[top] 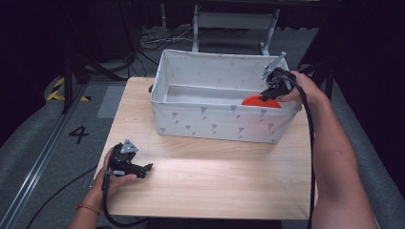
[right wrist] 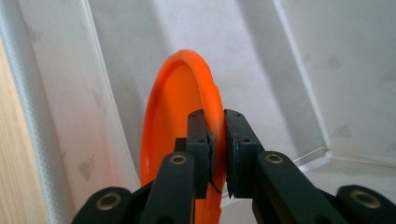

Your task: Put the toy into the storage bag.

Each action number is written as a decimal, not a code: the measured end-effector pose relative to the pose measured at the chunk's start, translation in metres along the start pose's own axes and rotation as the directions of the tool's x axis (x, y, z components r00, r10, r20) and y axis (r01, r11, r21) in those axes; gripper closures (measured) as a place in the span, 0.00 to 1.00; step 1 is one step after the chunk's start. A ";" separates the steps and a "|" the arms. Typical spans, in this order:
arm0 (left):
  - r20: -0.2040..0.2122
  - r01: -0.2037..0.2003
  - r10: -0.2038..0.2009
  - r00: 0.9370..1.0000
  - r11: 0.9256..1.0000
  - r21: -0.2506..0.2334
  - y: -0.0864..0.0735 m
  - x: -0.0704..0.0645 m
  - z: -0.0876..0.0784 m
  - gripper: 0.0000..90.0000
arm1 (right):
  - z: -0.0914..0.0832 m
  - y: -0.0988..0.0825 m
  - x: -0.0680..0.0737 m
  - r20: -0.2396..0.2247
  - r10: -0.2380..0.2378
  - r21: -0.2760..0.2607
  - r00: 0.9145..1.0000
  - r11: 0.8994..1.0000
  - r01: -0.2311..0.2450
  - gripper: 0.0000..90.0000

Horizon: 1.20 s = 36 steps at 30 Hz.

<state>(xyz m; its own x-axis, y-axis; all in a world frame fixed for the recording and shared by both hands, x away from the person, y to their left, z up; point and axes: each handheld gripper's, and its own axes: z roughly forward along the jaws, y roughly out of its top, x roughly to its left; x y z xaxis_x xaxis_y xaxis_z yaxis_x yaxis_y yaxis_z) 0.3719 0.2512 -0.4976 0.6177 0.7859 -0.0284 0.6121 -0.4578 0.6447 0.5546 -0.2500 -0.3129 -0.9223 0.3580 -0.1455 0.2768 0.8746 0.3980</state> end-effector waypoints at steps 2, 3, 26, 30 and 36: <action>0.001 0.000 0.000 1.000 1.000 0.002 0.000 0.000 0.000 0.00 | 0.005 0.000 0.001 0.003 0.004 0.028 1.000 1.000 -0.004 0.90; 0.000 0.000 0.000 1.000 1.000 0.002 0.000 0.000 0.000 0.00 | 0.006 0.000 0.001 -0.001 0.002 0.033 1.000 0.999 -0.002 0.90; -0.001 -0.004 0.004 1.000 1.000 0.000 0.000 0.000 0.000 0.00 | -0.021 -0.014 0.016 0.078 0.127 -0.211 0.989 0.972 -0.108 0.66; -0.009 -0.010 0.010 1.000 1.000 -0.006 0.000 0.000 0.000 0.00 | -0.032 -0.021 0.024 0.085 0.175 -0.300 0.981 0.943 -0.143 0.59; -0.007 -0.007 0.007 1.000 1.000 -0.005 0.000 0.000 0.000 0.00 | -0.043 -0.032 0.036 0.096 0.231 -0.382 0.968 0.907 -0.179 0.53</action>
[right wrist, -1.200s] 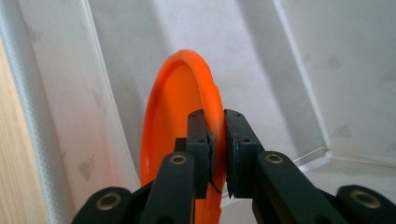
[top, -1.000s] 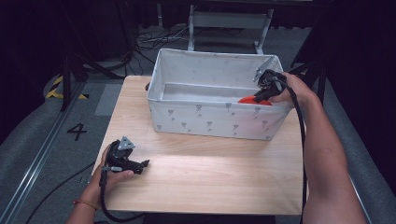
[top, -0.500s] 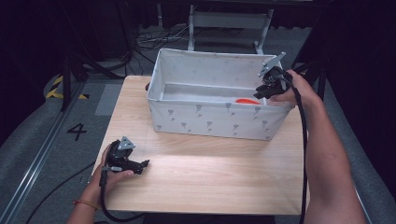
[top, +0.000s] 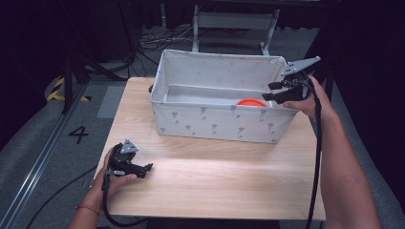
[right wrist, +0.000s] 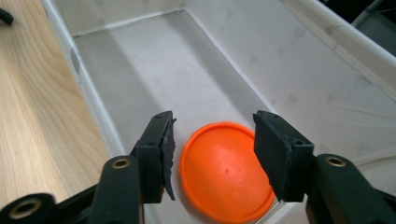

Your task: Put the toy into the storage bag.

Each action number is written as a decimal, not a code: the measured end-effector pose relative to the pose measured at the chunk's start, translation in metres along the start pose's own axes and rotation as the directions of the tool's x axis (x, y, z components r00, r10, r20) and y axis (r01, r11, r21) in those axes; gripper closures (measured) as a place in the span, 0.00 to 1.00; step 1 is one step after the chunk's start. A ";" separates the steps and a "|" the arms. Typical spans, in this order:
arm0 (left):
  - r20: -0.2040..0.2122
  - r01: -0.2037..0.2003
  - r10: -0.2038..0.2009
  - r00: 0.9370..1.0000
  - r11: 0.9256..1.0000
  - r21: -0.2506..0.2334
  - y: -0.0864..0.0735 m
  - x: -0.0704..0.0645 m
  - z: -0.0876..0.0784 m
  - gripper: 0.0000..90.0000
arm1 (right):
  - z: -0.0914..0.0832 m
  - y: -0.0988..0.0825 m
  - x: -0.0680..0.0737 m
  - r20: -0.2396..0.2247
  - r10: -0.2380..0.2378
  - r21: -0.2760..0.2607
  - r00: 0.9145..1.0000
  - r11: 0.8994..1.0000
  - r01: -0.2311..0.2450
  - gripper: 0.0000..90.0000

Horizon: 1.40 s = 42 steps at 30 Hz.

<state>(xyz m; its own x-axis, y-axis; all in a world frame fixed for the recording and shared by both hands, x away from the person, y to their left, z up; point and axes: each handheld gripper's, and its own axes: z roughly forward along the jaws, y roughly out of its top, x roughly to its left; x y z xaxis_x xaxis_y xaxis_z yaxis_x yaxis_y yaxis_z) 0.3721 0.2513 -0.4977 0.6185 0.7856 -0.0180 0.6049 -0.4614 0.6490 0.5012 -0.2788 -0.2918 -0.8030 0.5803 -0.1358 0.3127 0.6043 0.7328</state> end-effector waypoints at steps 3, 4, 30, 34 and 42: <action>0.000 -0.001 0.001 1.000 1.000 0.000 0.000 0.000 0.000 0.00 | -0.010 -0.006 0.008 0.018 0.023 -0.045 1.000 0.999 -0.022 0.49; 0.000 -0.001 0.001 1.000 1.000 0.000 0.000 0.000 0.000 0.00 | -0.012 -0.007 0.009 0.021 0.026 -0.050 0.999 0.998 -0.025 0.48; -0.002 0.002 -0.002 1.000 1.000 0.000 0.000 0.000 0.000 0.00 | -0.045 -0.043 0.058 0.175 0.011 -0.060 0.985 0.998 -0.001 0.32; -0.003 0.003 -0.003 1.000 1.000 -0.001 0.000 0.000 0.000 0.00 | -0.048 -0.049 0.063 0.182 0.011 -0.068 0.983 0.998 0.002 0.31; -0.004 0.002 -0.002 1.000 1.000 0.001 0.000 0.000 0.000 0.00 | -0.057 -0.070 0.077 0.214 0.001 -0.069 0.977 0.998 0.014 0.29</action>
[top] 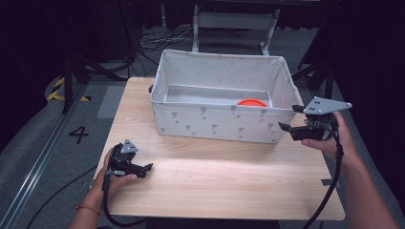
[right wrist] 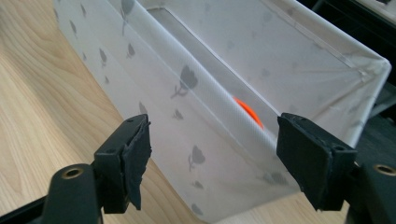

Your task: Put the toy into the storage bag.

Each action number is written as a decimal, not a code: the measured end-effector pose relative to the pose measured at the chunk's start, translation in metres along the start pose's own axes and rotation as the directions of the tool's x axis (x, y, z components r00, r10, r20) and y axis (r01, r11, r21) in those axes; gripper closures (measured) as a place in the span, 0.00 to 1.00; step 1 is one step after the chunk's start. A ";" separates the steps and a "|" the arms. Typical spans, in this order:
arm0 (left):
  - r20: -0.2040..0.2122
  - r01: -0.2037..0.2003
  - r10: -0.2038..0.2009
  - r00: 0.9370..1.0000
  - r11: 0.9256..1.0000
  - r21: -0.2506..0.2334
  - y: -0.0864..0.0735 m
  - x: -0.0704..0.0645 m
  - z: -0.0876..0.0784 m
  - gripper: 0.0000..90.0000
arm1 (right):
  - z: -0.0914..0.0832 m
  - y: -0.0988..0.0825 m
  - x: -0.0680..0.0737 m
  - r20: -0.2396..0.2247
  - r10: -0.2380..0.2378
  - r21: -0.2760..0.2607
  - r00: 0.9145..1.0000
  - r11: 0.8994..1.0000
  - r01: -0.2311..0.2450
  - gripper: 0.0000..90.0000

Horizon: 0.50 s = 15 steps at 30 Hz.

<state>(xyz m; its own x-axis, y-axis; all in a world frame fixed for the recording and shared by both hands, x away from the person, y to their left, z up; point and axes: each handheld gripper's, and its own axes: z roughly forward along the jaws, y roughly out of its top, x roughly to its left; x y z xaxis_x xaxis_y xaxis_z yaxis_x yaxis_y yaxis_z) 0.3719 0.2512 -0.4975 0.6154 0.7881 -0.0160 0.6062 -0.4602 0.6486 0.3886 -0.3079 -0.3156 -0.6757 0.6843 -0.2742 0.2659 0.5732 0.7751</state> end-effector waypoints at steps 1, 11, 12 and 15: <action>0.000 -0.001 0.001 1.000 1.000 0.001 0.000 0.000 0.000 0.00 | -0.002 -0.003 0.001 0.011 -0.005 0.000 1.000 1.000 0.005 0.29; 0.000 -0.001 0.001 1.000 1.000 0.000 0.000 0.000 0.000 0.00 | -0.012 -0.034 0.013 0.040 -0.028 0.028 0.999 0.999 0.027 0.29; 0.000 0.000 0.000 1.000 1.000 0.000 0.000 0.000 0.000 0.00 | -0.012 -0.037 0.014 0.043 -0.030 0.031 0.999 0.999 0.028 0.29; 0.000 0.000 0.000 1.000 1.000 0.000 0.000 0.000 0.000 0.00 | -0.010 -0.048 0.020 0.052 -0.050 0.046 0.997 0.998 0.047 0.29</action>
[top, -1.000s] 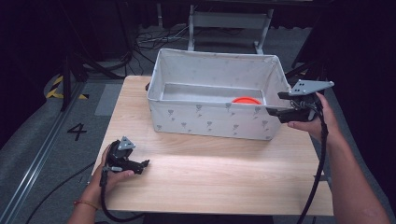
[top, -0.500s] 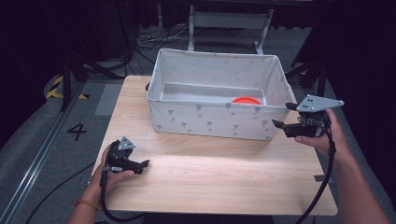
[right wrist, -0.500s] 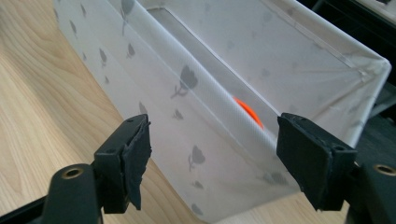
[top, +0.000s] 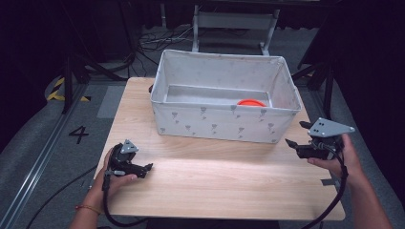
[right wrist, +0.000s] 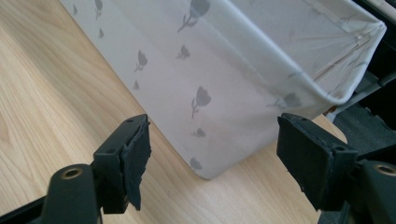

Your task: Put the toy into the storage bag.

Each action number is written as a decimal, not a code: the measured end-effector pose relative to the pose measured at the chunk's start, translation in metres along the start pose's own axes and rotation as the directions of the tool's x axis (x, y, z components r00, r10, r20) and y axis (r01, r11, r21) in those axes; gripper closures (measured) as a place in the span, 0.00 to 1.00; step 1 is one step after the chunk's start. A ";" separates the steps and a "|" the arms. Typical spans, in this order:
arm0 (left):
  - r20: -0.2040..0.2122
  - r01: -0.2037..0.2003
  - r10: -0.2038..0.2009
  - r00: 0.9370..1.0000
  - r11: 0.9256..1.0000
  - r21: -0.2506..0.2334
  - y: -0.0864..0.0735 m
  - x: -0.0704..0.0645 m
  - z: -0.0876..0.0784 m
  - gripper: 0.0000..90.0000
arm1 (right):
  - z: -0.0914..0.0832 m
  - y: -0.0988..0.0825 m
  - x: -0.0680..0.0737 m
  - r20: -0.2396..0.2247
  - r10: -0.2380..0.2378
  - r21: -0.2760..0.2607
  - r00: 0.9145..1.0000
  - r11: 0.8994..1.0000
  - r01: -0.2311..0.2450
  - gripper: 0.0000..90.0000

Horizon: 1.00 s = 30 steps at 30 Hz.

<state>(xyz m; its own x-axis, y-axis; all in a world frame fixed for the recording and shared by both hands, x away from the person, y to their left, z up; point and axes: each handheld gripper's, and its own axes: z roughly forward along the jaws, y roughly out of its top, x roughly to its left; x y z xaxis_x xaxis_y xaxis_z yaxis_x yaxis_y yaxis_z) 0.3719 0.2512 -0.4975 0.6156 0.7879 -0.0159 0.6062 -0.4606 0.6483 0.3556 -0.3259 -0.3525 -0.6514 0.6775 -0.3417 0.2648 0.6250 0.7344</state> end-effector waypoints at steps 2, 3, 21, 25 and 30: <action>0.000 0.000 0.000 1.000 1.000 0.000 0.000 0.000 0.000 0.00 | 0.001 -0.002 0.001 0.000 -0.004 0.003 1.000 1.000 0.004 0.29; 0.000 0.000 0.000 1.000 1.000 0.000 0.000 0.000 0.000 0.00 | 0.001 -0.004 0.004 0.003 -0.009 0.009 1.000 1.000 0.009 0.29; -0.004 0.001 -0.001 1.000 1.000 -0.001 0.000 0.000 0.000 0.00 | 0.020 -0.055 0.021 -0.017 0.041 0.086 0.999 0.996 -0.039 0.28; -0.004 0.002 -0.002 1.000 1.000 -0.003 0.000 0.000 0.000 0.00 | 0.025 -0.069 0.025 -0.021 0.060 0.106 0.998 0.993 -0.057 0.26; -0.004 0.002 -0.002 1.000 1.000 -0.003 0.000 0.000 0.000 0.00 | 0.028 -0.083 0.028 -0.039 0.095 0.114 0.995 0.989 -0.090 0.26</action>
<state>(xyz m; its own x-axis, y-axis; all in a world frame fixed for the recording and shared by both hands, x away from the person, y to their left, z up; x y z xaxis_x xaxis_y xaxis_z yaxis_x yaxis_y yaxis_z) 0.3716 0.2510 -0.4977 0.6127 0.7902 -0.0141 0.6060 -0.4583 0.6502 0.3356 -0.3482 -0.4397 -0.6504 0.7180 -0.2478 0.4017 0.6020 0.6901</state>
